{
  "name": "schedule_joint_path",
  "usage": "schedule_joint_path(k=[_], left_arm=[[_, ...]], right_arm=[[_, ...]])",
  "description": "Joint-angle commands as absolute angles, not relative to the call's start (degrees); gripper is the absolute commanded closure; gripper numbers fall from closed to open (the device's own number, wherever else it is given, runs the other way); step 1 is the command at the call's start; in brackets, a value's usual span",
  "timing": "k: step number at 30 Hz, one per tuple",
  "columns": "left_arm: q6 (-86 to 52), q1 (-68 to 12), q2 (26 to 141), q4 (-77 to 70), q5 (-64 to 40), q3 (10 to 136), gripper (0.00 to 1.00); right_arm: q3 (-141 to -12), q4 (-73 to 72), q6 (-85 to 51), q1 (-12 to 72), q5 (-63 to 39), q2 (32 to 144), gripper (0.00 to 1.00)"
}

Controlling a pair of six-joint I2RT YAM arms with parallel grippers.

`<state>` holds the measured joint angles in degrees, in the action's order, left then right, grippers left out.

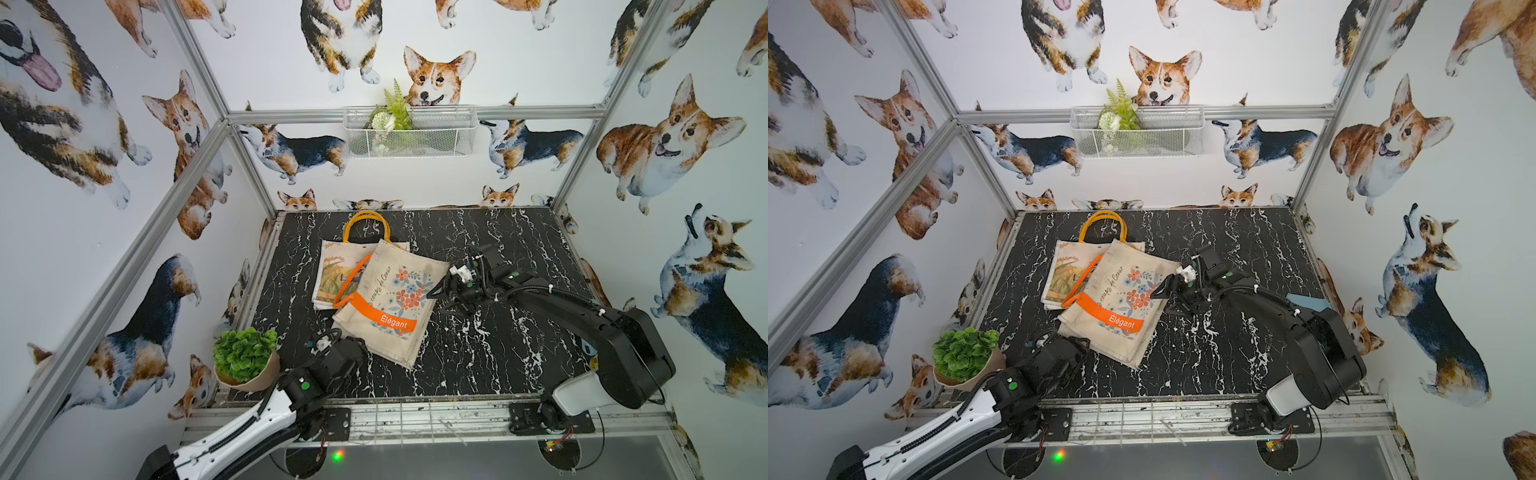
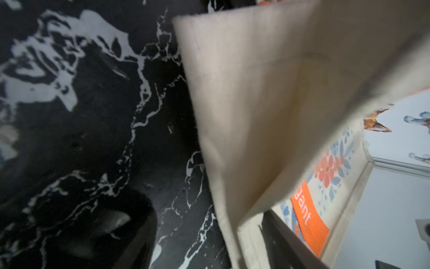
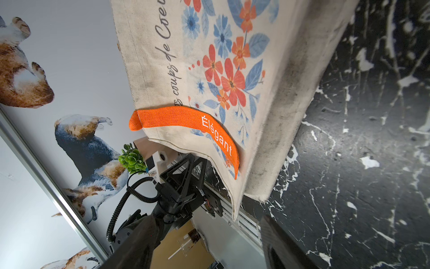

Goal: Put away the canvas bag
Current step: Press the canvas bag at the center of the board.

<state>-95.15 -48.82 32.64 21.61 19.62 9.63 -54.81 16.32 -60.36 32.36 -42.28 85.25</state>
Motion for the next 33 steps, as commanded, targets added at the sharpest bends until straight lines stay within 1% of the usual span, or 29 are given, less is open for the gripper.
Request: schedule_joint_path(k=[1, 8, 11, 12, 13, 15, 16, 17, 18, 20, 23, 27, 30, 32, 33], left_arm=[[-96.84, -48.78, 36.89, 15.04, 21.16, 7.65, 0.26], [-96.52, -48.76, 47.50, 3.17, 20.89, 6.24, 0.25], [-96.42, -48.65, 51.43, -0.09, 21.16, 6.25, 0.29], [-96.42, -48.56, 52.52, -0.79, 21.15, 6.33, 0.33], [-96.50, -48.52, 53.17, -0.96, 21.16, 6.41, 0.43], [-96.59, -48.52, 53.79, -0.01, 21.13, 6.79, 0.71], [-96.69, -48.53, 53.58, 1.27, 21.17, 7.10, 0.81], [-96.76, -48.52, 53.04, 2.39, 21.25, 7.35, 0.89], [-96.55, -48.52, 52.26, 3.39, 21.48, 7.34, 0.94], [-96.42, -48.52, 50.31, 5.13, 21.94, 7.26, 1.00], [-93.89, -48.05, 46.76, 5.71, 21.85, 6.98, 1.00], [-82.78, -44.99, 42.04, 5.41, 16.96, 8.96, 1.00], [-72.49, -41.70, 40.55, 2.16, 8.33, 11.63, 1.00], [-66.99, -39.76, 42.08, 1.69, 1.80, 14.66, 1.00], [-62.69, -38.65, 44.69, 3.04, -3.54, 18.30, 1.00]], right_arm=[[-54.30, 13.45, -62.05, 32.42, -43.07, 85.34, 0.27], [-53.27, 13.80, -61.17, 32.03, -43.35, 85.17, 0.27], [-52.81, 13.55, -61.17, 31.90, -43.55, 85.26, 0.27], [-52.77, 13.45, -61.17, 31.90, -43.62, 85.39, 0.27], [-52.73, 13.45, -61.19, 31.92, -43.62, 85.28, 0.27], [-52.65, 13.53, -61.17, 31.82, -43.74, 85.09, 0.27], [-52.58, 13.61, -61.09, 31.76, -43.75, 84.91, 0.27], [-52.56, 13.76, -61.04, 31.67, -43.71, 84.82, 0.27], [-52.43, 13.87, -60.93, 31.60, -43.85, 84.64, 0.27], [-52.22, 13.97, -60.81, 31.47, -43.86, 84.38, 0.27], [-52.12, 14.22, -60.65, 31.33, -43.85, 83.86, 0.27], [-55.01, 20.44, -57.06, 30.27, -42.10, 81.87, 0.28], [-61.76, 32.93, -49.31, 27.96, -36.68, 79.37, 0.27], [-67.73, 42.93, -42.73, 25.95, -32.07, 78.94, 0.26], [-70.83, 47.56, -39.53, 24.70, -29.57, 78.96, 0.25]])
